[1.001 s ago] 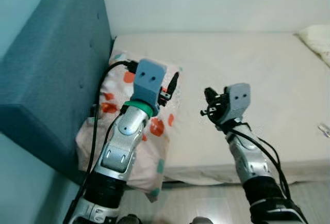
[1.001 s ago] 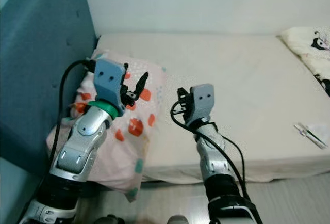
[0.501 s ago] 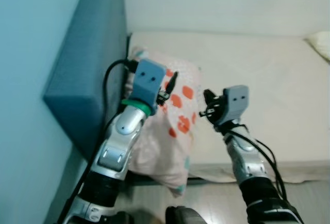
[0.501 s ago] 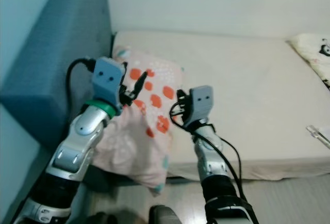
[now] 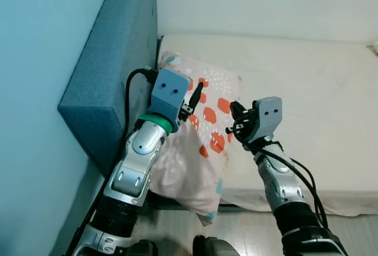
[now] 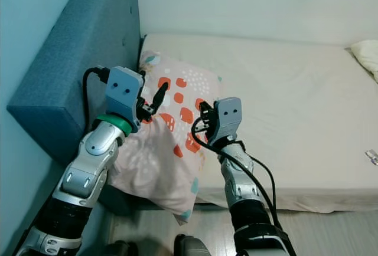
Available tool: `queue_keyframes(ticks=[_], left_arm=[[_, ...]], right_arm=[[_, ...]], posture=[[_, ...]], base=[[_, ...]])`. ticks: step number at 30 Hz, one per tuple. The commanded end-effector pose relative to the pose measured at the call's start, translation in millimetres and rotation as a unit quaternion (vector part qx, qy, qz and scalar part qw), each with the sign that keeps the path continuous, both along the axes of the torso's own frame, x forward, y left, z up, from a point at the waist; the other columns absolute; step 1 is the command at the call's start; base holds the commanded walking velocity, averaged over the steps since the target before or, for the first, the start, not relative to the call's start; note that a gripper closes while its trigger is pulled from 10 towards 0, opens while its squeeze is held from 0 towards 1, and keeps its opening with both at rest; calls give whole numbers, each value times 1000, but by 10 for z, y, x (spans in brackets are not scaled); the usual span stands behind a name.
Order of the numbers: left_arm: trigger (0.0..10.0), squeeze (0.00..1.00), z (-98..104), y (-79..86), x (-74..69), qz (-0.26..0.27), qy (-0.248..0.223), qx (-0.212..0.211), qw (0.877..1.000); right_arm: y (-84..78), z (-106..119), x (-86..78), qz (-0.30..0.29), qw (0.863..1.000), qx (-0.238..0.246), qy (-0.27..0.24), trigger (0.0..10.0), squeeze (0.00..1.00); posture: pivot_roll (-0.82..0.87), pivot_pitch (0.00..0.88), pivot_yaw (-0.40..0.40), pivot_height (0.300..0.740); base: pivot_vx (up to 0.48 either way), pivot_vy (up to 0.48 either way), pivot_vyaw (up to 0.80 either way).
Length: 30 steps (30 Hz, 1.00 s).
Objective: Clean up the room
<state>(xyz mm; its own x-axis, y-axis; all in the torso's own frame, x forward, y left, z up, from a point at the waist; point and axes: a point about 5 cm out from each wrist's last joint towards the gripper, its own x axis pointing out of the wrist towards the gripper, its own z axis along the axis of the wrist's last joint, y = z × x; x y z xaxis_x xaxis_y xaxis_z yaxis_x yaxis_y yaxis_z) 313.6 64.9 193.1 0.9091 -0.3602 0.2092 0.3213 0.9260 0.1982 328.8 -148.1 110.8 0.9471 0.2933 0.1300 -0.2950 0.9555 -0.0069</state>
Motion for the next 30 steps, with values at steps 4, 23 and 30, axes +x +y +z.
queue_keyframes(ticks=[4,23,30], left_arm=[[10000,0,-34,5,-14,-1,1,3,1000],[10000,0,-78,30,26,14,17,11,1000],[10000,0,-83,50,46,25,17,16,999]], right_arm=[[-25,-59,-25,-6,1000,4,10,10000,0],[-20,-68,-27,-6,1000,8,12,10000,0],[17,-68,-38,10,1000,18,14,10000,0]], posture=[[18,0,-16,740],[16,0,-12,740],[15,0,-10,740]], base=[[126,-354,0],[123,-175,0],[0,0,0]])
